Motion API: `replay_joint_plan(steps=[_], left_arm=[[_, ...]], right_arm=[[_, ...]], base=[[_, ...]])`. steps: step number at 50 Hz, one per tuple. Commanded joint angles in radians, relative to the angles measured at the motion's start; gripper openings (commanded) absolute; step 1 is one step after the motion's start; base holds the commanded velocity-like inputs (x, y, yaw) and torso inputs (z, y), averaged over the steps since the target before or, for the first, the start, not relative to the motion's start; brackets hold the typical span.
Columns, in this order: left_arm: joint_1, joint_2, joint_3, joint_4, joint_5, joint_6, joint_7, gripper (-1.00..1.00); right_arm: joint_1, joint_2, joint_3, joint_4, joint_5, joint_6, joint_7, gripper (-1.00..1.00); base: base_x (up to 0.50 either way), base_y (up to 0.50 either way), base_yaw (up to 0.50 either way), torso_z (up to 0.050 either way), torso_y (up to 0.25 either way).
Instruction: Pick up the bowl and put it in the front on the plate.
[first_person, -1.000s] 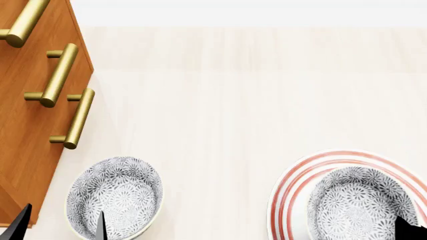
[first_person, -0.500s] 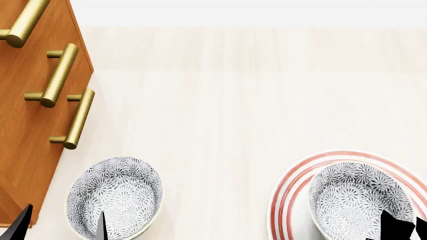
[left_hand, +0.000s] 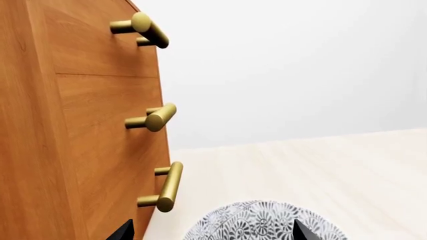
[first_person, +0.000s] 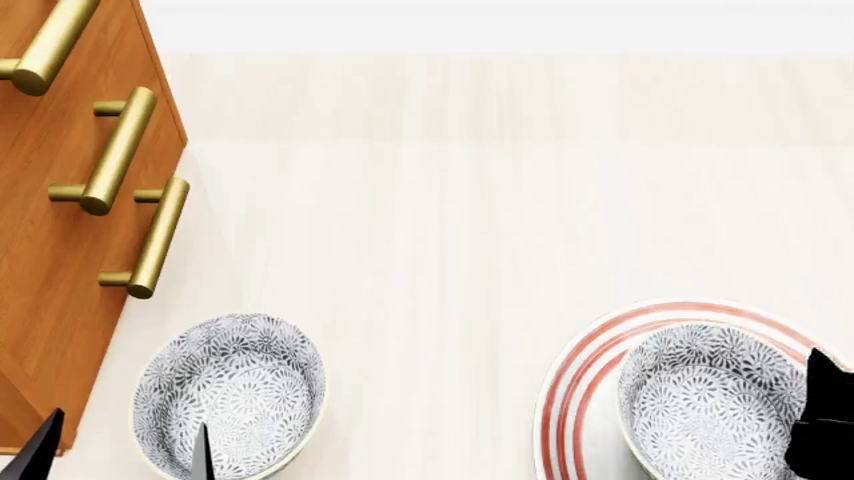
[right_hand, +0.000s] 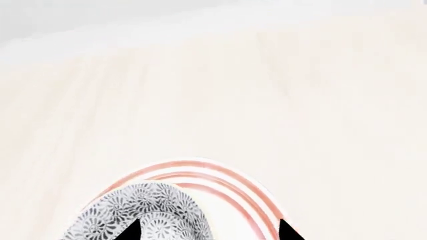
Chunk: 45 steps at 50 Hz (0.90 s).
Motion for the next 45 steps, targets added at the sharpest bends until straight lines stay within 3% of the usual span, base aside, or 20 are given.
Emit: replay_joint_plan(steps=[1,12,16,23,25,31,45], left_arm=[[0.001,0.013,-0.025,0.005,0.027,0.008,0.004,1.00],[0.001,0.002,-0.042,0.053,0.030,0.004,-0.012,1.00],[-0.004,-0.003,-0.053,0.080,0.033,-0.006,-0.022,1.00],[-0.015,-0.019,-0.093,0.119,0.033,-0.025,-0.048,1.00],[-0.015,-0.021,-0.098,0.122,0.037,-0.024,-0.054,1.00],[-0.013,-0.030,-0.121,0.153,0.056,-0.032,-0.079,1.00],[0.049,-0.054,-0.231,0.197,0.130,0.051,-0.195,1.00]], right_arm=[[0.027,0.090,0.068,-0.043,0.048,-0.104,0.005,1.00],[0.031,0.137,0.083,-0.153,0.096,-0.238,0.003,1.00],[0.002,0.131,0.057,-0.178,0.068,-0.376,0.036,1.00],[-0.100,-0.047,-0.003,-0.069,-0.128,-0.631,0.197,1.00],[-0.152,-0.094,0.001,-0.028,-0.148,-0.771,0.235,1.00],[-0.238,-0.143,0.036,0.026,-0.277,-1.024,0.368,1.00],[-0.337,-0.379,0.169,0.150,-0.580,-1.049,0.543,1.00]], base=[[0.00,0.00,0.00,0.000,0.000],[0.00,0.00,0.00,0.000,0.000],[0.00,0.00,0.00,0.000,0.000],[0.00,0.00,0.00,0.000,0.000],[0.00,0.00,0.00,0.000,0.000],[0.00,0.00,0.00,0.000,0.000],[0.00,0.00,0.00,0.000,0.000]])
